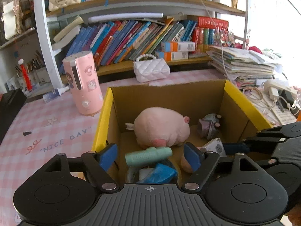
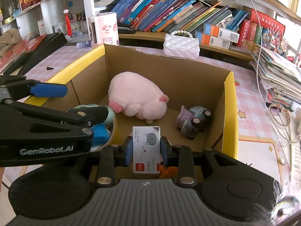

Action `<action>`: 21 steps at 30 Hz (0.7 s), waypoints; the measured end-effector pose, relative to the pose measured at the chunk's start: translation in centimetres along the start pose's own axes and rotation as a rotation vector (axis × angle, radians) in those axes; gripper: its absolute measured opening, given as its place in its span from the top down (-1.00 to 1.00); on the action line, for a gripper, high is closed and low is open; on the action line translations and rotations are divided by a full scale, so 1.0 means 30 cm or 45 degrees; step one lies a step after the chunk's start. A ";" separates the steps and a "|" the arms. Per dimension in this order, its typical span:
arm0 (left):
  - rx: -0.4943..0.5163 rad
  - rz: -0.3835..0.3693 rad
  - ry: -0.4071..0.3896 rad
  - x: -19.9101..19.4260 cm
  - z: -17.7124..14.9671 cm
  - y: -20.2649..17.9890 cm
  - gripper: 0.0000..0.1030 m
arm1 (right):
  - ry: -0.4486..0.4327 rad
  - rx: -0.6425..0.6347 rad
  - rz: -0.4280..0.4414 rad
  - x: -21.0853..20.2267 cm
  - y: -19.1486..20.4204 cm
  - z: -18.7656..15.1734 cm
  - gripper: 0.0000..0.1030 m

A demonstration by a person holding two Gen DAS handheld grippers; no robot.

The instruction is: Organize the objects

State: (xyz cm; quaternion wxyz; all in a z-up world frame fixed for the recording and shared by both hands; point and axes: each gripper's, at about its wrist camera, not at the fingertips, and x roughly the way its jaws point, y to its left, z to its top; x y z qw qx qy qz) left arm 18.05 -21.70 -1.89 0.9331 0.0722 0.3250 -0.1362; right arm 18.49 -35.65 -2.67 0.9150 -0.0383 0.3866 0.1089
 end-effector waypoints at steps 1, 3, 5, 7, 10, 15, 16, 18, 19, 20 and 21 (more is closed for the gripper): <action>0.002 -0.002 -0.014 -0.011 0.001 -0.002 -0.57 | -0.003 0.007 0.003 -0.003 0.000 0.000 0.40; 0.002 0.002 -0.037 -0.036 0.004 -0.003 -0.61 | -0.020 0.023 0.011 -0.015 0.003 0.001 0.21; -0.005 0.005 -0.067 -0.070 0.004 -0.001 -0.63 | -0.049 0.028 0.011 -0.035 0.011 0.001 0.17; -0.013 0.017 -0.097 -0.107 0.002 0.007 -0.65 | -0.083 0.027 0.013 -0.061 0.023 0.000 0.15; -0.055 0.048 -0.144 -0.179 -0.012 0.031 -0.75 | -0.133 0.043 0.009 -0.107 0.040 -0.005 0.05; -0.114 0.092 -0.191 -0.286 -0.045 0.082 -0.80 | -0.208 0.085 -0.029 -0.191 0.073 -0.024 -0.11; -0.120 0.105 -0.200 -0.307 -0.057 0.091 -0.81 | -0.221 0.095 -0.039 -0.207 0.079 -0.028 -0.13; -0.132 0.127 -0.217 -0.345 -0.081 0.111 -0.85 | -0.249 0.114 -0.064 -0.240 0.096 -0.041 -0.15; -0.140 0.141 -0.220 -0.362 -0.094 0.121 -0.86 | -0.257 0.121 -0.075 -0.254 0.105 -0.047 -0.17; -0.148 0.153 -0.220 -0.378 -0.107 0.129 -0.87 | -0.264 0.128 -0.088 -0.269 0.114 -0.054 -0.22; -0.153 0.162 -0.218 -0.393 -0.121 0.137 -0.88 | -0.270 0.137 -0.102 -0.285 0.124 -0.063 -0.27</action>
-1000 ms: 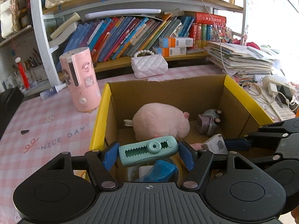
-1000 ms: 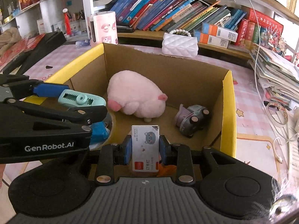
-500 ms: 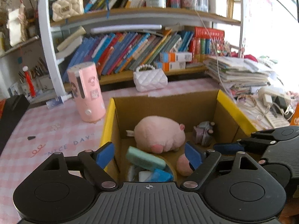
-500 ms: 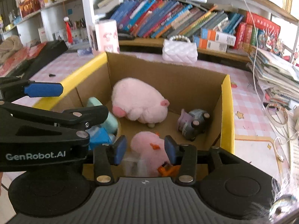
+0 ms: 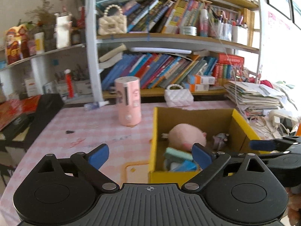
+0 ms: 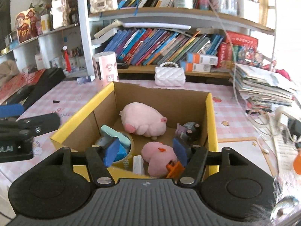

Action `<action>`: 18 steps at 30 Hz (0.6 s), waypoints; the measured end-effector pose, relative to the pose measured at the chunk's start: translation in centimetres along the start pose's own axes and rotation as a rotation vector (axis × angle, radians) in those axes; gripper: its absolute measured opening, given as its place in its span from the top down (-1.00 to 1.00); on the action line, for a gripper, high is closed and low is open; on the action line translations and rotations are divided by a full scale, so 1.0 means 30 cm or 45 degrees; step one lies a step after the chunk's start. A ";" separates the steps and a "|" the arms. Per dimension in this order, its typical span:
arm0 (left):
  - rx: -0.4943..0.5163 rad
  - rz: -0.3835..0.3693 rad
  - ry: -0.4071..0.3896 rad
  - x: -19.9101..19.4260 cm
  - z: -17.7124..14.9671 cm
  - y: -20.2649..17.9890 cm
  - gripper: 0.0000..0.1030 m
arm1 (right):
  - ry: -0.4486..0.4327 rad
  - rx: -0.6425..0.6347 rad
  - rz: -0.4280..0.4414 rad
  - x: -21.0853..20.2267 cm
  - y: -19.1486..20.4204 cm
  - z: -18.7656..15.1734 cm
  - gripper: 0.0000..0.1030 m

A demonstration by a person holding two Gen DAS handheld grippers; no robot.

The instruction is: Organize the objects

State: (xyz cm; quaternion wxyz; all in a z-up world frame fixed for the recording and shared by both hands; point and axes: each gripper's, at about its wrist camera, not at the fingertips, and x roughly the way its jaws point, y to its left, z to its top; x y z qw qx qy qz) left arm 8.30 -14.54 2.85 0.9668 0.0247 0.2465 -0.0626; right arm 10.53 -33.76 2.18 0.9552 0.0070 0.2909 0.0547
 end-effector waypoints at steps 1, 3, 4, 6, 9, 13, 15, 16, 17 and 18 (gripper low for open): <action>-0.001 0.008 0.001 -0.016 -0.011 0.011 -0.88 | -0.005 0.007 -0.011 -0.014 0.008 -0.007 -0.31; 0.000 0.028 0.002 -0.046 -0.037 0.032 -0.89 | -0.013 0.025 -0.043 -0.042 0.028 -0.024 -0.47; -0.002 0.041 0.007 -0.060 -0.053 0.043 -0.89 | -0.017 0.034 -0.060 -0.054 0.037 -0.036 -0.52; -0.010 0.051 0.026 -0.082 -0.079 0.063 -0.89 | -0.009 0.053 -0.101 -0.078 0.062 -0.058 -0.66; -0.034 0.061 0.052 -0.113 -0.115 0.097 -0.90 | 0.009 0.071 -0.138 -0.104 0.092 -0.087 -0.78; -0.063 0.098 0.101 -0.145 -0.155 0.132 -0.90 | 0.035 0.090 -0.162 -0.135 0.129 -0.121 -0.86; -0.064 0.111 0.116 -0.162 -0.174 0.147 -0.90 | 0.044 0.095 -0.159 -0.152 0.151 -0.139 -0.89; -0.064 0.115 0.122 -0.172 -0.183 0.154 -0.90 | 0.045 0.093 -0.157 -0.161 0.163 -0.146 -0.90; -0.064 0.119 0.125 -0.184 -0.193 0.161 -0.90 | 0.045 0.088 -0.156 -0.170 0.176 -0.155 -0.91; -0.064 0.122 0.127 -0.193 -0.200 0.167 -0.90 | 0.045 0.082 -0.155 -0.179 0.190 -0.164 -0.93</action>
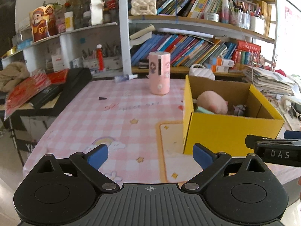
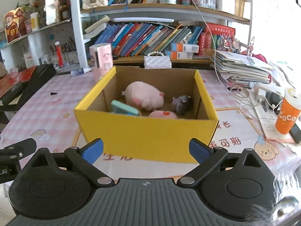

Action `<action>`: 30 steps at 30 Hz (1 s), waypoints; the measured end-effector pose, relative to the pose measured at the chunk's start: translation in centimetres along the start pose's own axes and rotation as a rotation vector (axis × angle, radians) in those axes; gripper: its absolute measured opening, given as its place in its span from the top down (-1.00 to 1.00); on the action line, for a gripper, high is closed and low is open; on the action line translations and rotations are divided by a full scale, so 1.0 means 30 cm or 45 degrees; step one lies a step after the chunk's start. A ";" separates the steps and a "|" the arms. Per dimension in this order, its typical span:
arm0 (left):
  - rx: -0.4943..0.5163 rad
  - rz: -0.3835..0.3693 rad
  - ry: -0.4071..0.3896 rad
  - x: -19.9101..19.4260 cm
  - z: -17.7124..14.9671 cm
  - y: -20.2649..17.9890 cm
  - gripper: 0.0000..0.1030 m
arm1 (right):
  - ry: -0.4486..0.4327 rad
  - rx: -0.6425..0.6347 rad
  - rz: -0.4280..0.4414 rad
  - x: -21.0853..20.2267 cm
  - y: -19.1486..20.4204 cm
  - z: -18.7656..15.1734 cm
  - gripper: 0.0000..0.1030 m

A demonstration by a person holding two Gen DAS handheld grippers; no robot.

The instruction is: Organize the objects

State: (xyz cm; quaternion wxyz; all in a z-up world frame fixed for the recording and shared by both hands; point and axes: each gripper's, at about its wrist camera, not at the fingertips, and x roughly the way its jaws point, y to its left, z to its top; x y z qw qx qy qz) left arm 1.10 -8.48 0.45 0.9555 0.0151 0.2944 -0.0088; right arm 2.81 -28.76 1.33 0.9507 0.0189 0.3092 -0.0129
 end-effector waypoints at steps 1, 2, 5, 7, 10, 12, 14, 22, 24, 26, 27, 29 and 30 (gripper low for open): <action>0.000 0.001 0.003 -0.009 -0.008 0.007 -0.90 | 0.000 -0.006 0.000 -0.009 0.011 -0.009 -0.94; 0.002 0.000 0.006 -0.018 -0.017 0.014 -0.90 | 0.001 -0.012 0.000 -0.019 0.021 -0.017 -0.95; 0.008 0.004 0.002 -0.046 -0.043 0.032 -0.90 | -0.001 -0.019 -0.002 -0.052 0.053 -0.043 -1.00; 0.009 0.006 -0.007 -0.062 -0.059 0.045 -0.90 | -0.006 -0.023 -0.007 -0.073 0.069 -0.057 -1.00; 0.000 0.007 -0.016 -0.080 -0.076 0.061 -0.90 | -0.010 -0.030 -0.016 -0.103 0.092 -0.081 -1.00; -0.009 -0.006 -0.013 -0.086 -0.086 0.067 -0.90 | -0.009 -0.038 -0.025 -0.122 0.106 -0.103 -1.00; -0.011 -0.019 -0.007 -0.090 -0.098 0.071 -0.90 | -0.007 -0.048 -0.036 -0.137 0.120 -0.121 -1.00; 0.043 -0.031 0.003 -0.105 -0.132 0.072 -0.90 | -0.001 -0.034 -0.057 -0.163 0.151 -0.171 -1.00; 0.035 -0.028 0.018 -0.102 -0.137 0.075 -0.90 | 0.009 -0.036 -0.064 -0.159 0.157 -0.179 -1.00; 0.027 -0.008 0.032 -0.102 -0.139 0.075 -0.90 | 0.029 -0.034 -0.084 -0.153 0.166 -0.183 -1.00; 0.024 0.005 0.030 -0.103 -0.140 0.074 -0.90 | 0.037 -0.033 -0.093 -0.152 0.169 -0.184 -1.00; 0.018 0.036 0.024 -0.106 -0.146 0.071 -0.90 | 0.049 -0.030 -0.110 -0.147 0.179 -0.187 -1.00; 0.017 0.049 0.030 -0.105 -0.151 0.072 -0.90 | 0.054 -0.026 -0.119 -0.145 0.185 -0.190 -1.00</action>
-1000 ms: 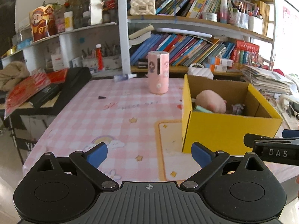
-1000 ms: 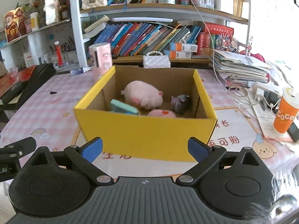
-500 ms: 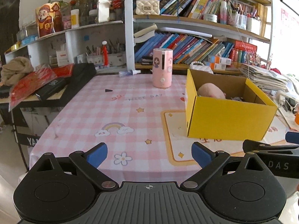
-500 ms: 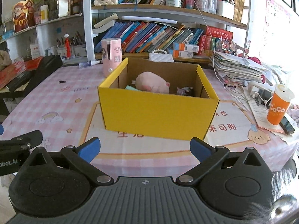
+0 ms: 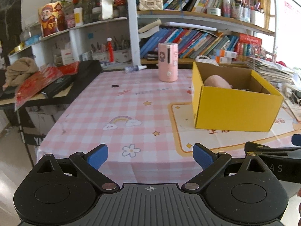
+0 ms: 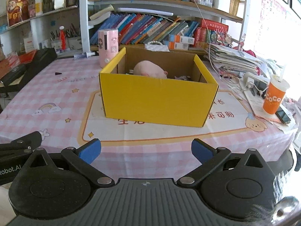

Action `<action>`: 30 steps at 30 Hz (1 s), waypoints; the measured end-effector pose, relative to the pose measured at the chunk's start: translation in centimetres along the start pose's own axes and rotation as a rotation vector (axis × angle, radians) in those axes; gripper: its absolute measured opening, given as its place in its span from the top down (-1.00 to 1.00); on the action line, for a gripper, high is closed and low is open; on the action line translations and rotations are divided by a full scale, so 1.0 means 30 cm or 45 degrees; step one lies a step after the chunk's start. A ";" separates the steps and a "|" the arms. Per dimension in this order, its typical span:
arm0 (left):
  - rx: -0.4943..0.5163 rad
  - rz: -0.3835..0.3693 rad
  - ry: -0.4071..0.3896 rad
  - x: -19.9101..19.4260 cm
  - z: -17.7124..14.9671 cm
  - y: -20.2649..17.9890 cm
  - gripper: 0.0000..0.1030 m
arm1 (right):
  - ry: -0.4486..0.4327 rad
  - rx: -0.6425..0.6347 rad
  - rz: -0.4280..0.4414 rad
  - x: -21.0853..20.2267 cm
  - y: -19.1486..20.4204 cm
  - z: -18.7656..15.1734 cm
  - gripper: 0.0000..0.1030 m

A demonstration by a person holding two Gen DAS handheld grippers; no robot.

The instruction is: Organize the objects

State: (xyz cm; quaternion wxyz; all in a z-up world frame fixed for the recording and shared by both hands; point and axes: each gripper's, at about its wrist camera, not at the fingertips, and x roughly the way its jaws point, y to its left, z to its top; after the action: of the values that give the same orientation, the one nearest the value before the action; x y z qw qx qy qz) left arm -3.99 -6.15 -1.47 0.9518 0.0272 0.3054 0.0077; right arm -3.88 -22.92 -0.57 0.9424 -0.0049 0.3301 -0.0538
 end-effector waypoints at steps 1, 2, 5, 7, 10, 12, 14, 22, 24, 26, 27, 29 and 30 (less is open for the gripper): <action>-0.002 0.007 0.008 0.001 -0.003 -0.001 -0.90 | 0.006 0.002 -0.007 0.002 0.003 -0.002 -1.00; -0.006 0.014 0.018 0.003 -0.005 0.000 -0.90 | 0.012 0.001 -0.015 0.005 0.007 -0.005 -1.00; -0.016 0.035 0.034 0.005 -0.008 0.001 -0.90 | 0.022 -0.005 -0.037 0.010 0.017 -0.011 -1.00; -0.014 0.047 0.036 0.004 -0.010 -0.001 -0.90 | 0.020 -0.010 -0.051 0.010 0.020 -0.014 -1.00; -0.006 0.059 0.038 -0.001 -0.011 -0.010 -0.90 | 0.024 -0.010 -0.058 0.010 0.017 -0.018 -1.00; -0.001 0.061 0.035 -0.003 -0.009 -0.011 -0.90 | 0.026 -0.003 -0.057 0.009 0.014 -0.020 -1.00; -0.006 0.061 0.034 -0.005 -0.008 -0.010 -0.90 | 0.023 -0.002 -0.058 0.007 0.011 -0.020 -0.99; -0.019 0.083 0.042 -0.005 -0.007 -0.014 -0.91 | 0.012 -0.003 -0.050 0.002 0.011 -0.017 -0.99; -0.020 0.086 0.041 -0.006 -0.007 -0.014 -0.91 | 0.012 -0.003 -0.048 0.002 0.012 -0.014 -0.99; -0.023 0.086 0.040 -0.006 -0.007 -0.012 -0.91 | 0.010 -0.006 -0.047 0.001 0.013 -0.012 -0.98; -0.024 0.087 0.040 -0.007 -0.006 -0.012 -0.91 | 0.008 -0.007 -0.046 0.001 0.013 -0.011 -0.98; -0.025 0.091 0.039 -0.007 -0.004 -0.012 -0.91 | 0.005 -0.007 -0.044 0.000 0.014 -0.008 -0.98; -0.025 0.093 0.039 -0.008 -0.003 -0.012 -0.91 | 0.004 -0.008 -0.043 0.000 0.016 -0.007 -0.98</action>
State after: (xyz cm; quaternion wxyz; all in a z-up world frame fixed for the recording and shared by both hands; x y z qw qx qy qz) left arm -4.23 -6.51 -1.44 0.9463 0.0290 0.3186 0.0460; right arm -3.98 -22.45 -0.76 0.9408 -0.0132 0.3317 -0.0688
